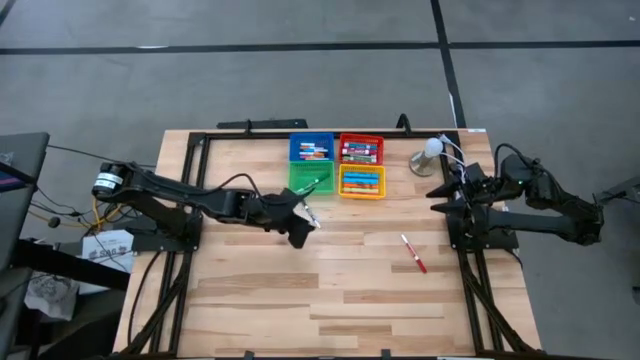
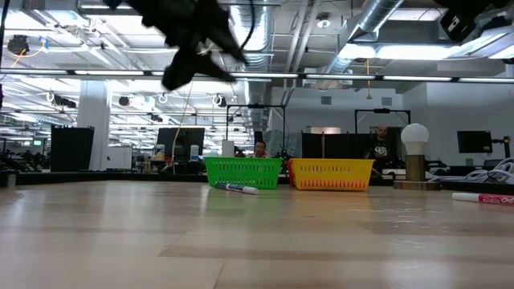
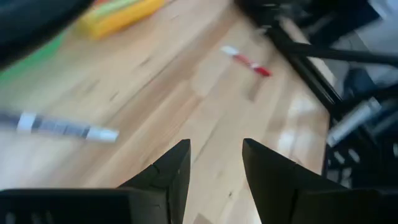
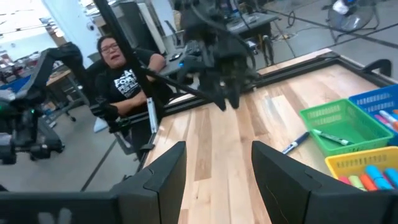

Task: Pick & Place Markers
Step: Put the small dark blue marker pen into the green bin

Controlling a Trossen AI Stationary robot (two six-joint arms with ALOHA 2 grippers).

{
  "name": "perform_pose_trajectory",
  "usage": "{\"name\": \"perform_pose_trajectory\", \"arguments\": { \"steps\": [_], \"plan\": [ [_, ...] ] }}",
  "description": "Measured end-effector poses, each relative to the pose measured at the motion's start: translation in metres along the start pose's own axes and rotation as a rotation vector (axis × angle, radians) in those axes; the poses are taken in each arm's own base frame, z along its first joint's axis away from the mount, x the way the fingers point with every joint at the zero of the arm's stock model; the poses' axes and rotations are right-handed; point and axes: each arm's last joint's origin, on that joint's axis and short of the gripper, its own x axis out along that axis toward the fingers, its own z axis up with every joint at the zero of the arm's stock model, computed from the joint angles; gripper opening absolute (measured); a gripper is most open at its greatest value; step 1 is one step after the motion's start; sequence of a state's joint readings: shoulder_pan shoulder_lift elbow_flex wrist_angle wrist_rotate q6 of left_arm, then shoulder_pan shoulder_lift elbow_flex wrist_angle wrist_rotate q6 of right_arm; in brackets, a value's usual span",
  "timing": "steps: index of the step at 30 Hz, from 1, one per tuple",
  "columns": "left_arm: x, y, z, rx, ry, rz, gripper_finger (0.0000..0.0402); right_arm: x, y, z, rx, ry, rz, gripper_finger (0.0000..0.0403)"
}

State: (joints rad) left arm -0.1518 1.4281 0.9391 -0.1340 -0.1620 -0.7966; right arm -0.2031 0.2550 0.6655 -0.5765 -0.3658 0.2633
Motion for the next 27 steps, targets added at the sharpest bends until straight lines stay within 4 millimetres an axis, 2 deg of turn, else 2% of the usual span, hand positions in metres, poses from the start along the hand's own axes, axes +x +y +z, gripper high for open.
{"name": "perform_pose_trajectory", "arguments": {
  "steps": [4,7,11,15,23,27],
  "plan": [
    [0.007,0.023,-0.013,-0.214,0.024,0.07,0.0145,0.0,-0.001,0.0,0.0,-0.01,-0.036,0.017],
    [0.01,0.033,-0.018,-0.387,0.021,0.097,0.0145,0.0,-0.002,0.0,0.0,-0.016,-0.058,0.017],
    [0.01,0.032,-0.017,-0.595,-0.012,0.085,0.0145,0.0,-0.002,0.001,0.0,-0.022,-0.08,0.017],
    [0.01,0.027,-0.008,-0.764,-0.183,0.048,0.0145,0.0,-0.003,0.001,0.009,-0.026,-0.093,0.017],
    [0.008,0.029,-0.003,-1.02,-0.363,0.045,0.0145,0.0,-0.004,0.001,0.027,-0.037,-0.129,0.017],
    [0.007,0.027,0.003,-1.044,-0.443,0.056,0.0145,0.0,-0.004,0.001,0.026,-0.037,-0.128,0.017]
  ]
}}
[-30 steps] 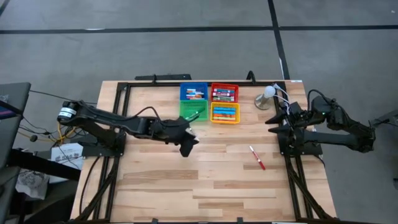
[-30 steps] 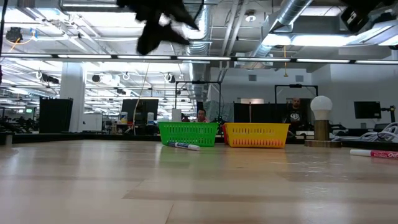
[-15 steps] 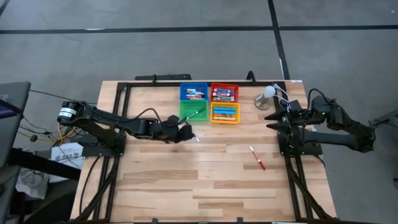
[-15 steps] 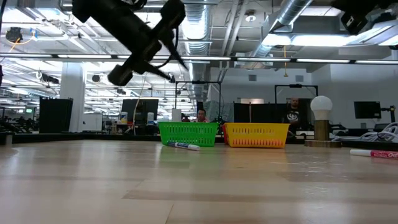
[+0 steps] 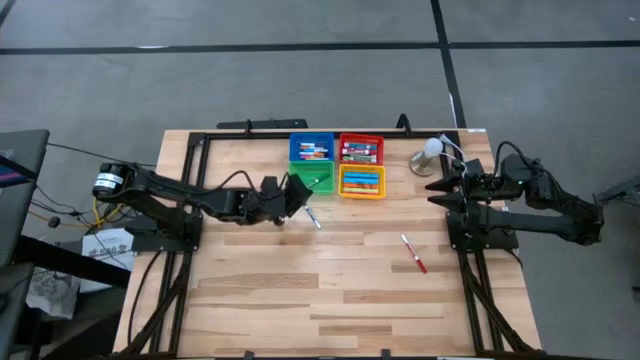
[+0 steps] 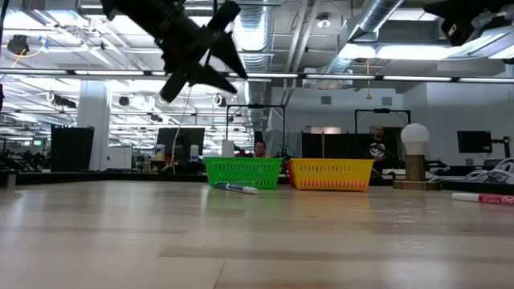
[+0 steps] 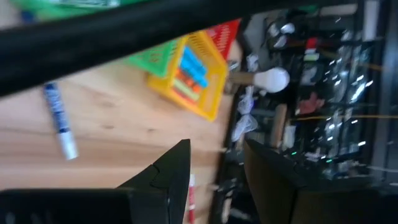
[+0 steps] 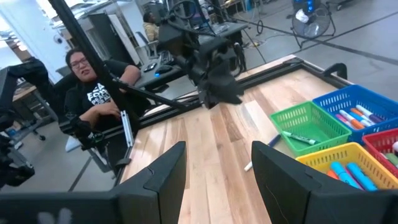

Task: Pick & Place Markers
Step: Put the small dark blue marker pen into the green bin

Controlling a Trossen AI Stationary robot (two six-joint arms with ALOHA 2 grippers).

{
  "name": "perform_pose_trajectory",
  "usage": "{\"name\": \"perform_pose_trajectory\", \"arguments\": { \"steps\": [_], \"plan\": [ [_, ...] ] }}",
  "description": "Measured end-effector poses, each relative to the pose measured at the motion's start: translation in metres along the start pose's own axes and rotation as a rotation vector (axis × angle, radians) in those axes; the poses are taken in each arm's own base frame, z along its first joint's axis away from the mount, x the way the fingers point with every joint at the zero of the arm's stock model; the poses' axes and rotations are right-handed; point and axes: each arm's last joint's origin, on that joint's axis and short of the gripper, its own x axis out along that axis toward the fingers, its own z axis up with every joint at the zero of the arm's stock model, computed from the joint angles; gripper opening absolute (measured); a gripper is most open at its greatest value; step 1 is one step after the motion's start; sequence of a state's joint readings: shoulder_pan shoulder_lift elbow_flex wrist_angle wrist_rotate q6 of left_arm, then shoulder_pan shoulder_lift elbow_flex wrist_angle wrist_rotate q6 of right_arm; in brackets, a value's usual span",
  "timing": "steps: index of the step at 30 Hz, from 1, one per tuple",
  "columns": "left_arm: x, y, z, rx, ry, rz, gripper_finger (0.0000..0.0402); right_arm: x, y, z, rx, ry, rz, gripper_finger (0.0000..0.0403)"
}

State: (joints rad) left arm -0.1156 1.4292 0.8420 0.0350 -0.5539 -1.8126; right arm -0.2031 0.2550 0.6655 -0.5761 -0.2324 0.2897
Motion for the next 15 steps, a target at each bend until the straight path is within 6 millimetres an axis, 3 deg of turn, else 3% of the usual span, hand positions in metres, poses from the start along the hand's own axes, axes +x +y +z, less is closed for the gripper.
{"name": "perform_pose_trajectory", "arguments": {
  "steps": [8,15],
  "plan": [
    [-0.004,-0.043,-0.003,0.048,-0.147,-0.061,0.0145,0.0,0.0,0.0,-0.009,0.0,0.0,0.017],
    [0.034,-0.066,-0.023,0.171,-0.157,0.016,0.0145,0.0,0.0,0.0,-0.009,0.0,0.0,0.017]
  ]
}}
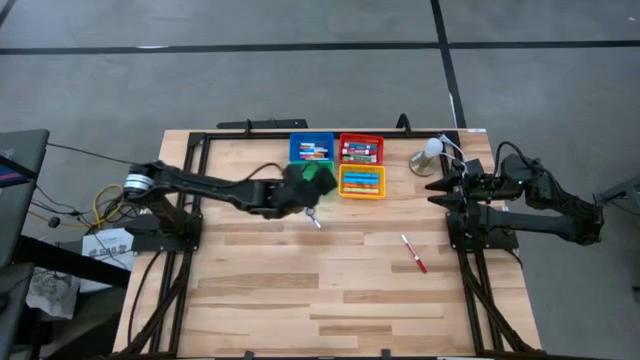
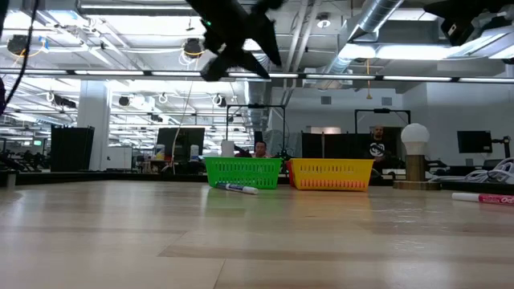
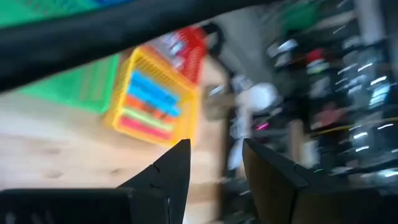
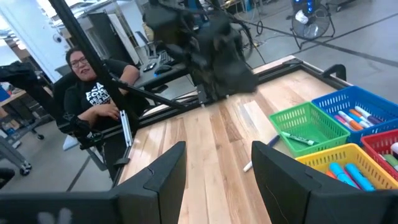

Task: Pick & Place Markers
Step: Put the small dark blue marker pen into the green bin

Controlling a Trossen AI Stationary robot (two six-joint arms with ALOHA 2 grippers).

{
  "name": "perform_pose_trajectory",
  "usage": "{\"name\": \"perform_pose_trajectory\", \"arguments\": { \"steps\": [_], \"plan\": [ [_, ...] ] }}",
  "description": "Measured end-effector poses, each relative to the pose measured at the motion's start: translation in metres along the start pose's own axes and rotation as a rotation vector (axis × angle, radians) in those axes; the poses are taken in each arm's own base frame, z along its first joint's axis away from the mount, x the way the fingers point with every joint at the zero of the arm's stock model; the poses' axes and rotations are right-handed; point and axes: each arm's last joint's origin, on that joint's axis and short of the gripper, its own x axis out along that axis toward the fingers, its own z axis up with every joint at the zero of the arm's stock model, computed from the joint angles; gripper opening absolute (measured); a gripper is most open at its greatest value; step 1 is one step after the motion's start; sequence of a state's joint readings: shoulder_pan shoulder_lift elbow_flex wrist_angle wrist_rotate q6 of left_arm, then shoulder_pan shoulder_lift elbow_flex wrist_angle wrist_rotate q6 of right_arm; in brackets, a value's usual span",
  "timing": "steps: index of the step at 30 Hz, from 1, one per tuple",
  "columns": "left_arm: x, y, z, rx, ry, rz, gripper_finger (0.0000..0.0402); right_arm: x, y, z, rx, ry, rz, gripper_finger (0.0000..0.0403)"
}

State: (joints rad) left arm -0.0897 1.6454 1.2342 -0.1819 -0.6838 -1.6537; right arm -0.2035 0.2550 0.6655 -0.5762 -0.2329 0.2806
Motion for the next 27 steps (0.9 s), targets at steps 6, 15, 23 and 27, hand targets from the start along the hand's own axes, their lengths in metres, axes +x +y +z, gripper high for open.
{"name": "perform_pose_trajectory", "arguments": {
  "steps": [6,15,23,27],
  "plan": [
    [0.032,0.007,-0.017,0.067,0.103,0.216,0.0145,0.0,0.0,0.0,0.0,-0.001,0.001,0.017],
    [0.041,0.043,-0.019,0.058,0.144,0.578,0.0145,0.0,0.0,0.0,-0.001,0.001,0.001,0.017],
    [0.058,0.061,-0.025,0.044,0.178,0.67,0.0145,0.0,0.0,0.0,-0.001,0.001,0.002,0.017],
    [0.065,0.07,-0.031,0.016,0.192,0.705,0.0145,0.0,0.0,0.0,-0.001,0.001,0.002,0.017]
  ]
}}
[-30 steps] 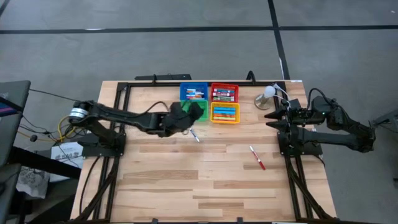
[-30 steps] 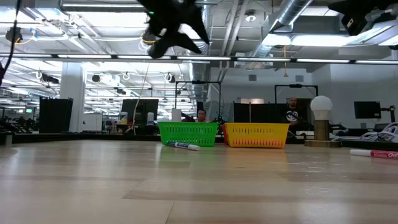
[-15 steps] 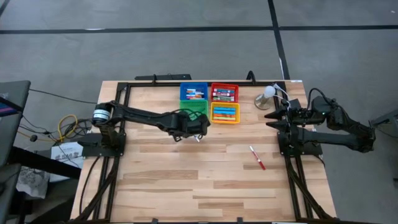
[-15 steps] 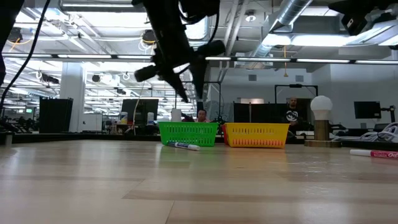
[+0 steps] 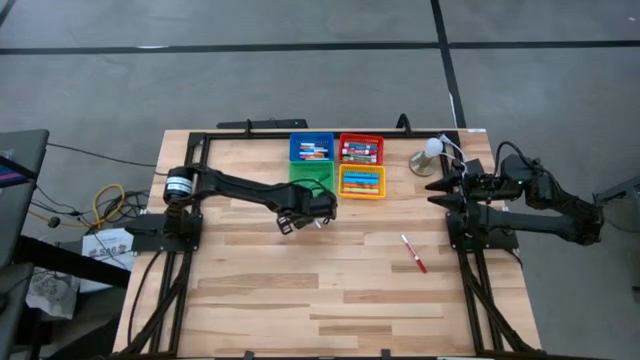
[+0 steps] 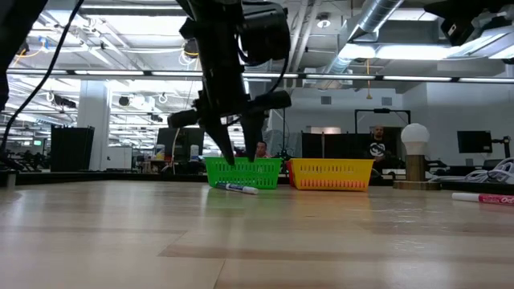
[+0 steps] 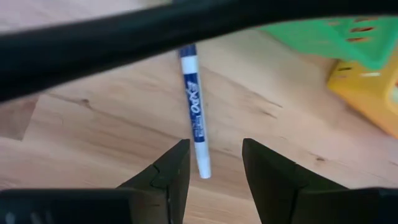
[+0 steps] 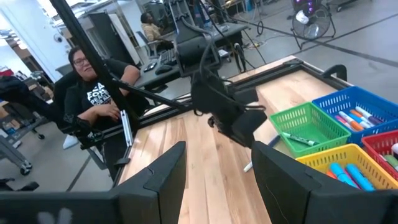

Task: Pick & Place Markers
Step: Put the small dark blue marker pen into the green bin

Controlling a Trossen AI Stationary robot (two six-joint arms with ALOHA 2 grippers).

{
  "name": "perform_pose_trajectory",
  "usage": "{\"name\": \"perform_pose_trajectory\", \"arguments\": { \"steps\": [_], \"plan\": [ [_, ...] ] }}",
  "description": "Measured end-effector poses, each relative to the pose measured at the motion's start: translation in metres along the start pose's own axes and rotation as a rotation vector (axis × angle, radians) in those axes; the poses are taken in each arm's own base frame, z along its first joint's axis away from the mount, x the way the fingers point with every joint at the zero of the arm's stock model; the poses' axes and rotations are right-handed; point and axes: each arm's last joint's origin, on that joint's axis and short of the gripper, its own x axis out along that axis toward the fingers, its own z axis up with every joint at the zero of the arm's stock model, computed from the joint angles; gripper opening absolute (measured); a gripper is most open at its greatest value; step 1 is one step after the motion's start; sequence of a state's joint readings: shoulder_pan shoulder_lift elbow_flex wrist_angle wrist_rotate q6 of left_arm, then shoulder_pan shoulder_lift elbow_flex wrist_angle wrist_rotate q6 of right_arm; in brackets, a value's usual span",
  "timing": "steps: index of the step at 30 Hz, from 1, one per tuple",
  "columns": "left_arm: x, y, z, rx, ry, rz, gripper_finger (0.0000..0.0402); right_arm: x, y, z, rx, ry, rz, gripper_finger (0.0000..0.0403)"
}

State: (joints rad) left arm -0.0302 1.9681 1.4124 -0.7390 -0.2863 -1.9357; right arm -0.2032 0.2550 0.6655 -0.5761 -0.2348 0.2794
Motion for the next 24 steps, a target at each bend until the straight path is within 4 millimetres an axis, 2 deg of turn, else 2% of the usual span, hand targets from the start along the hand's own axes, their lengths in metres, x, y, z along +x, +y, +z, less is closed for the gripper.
{"name": "perform_pose_trajectory", "arguments": {
  "steps": [10,24],
  "plan": [
    [0.007,-0.002,0.006,-0.034,-0.011,0.011,0.0145,0.0,0.0,0.0,0.0,0.0,-0.001,0.017],
    [0.034,0.001,0.004,-0.083,0.014,0.086,0.0145,0.0,0.0,0.0,0.0,0.0,0.0,0.017]
  ]
}}
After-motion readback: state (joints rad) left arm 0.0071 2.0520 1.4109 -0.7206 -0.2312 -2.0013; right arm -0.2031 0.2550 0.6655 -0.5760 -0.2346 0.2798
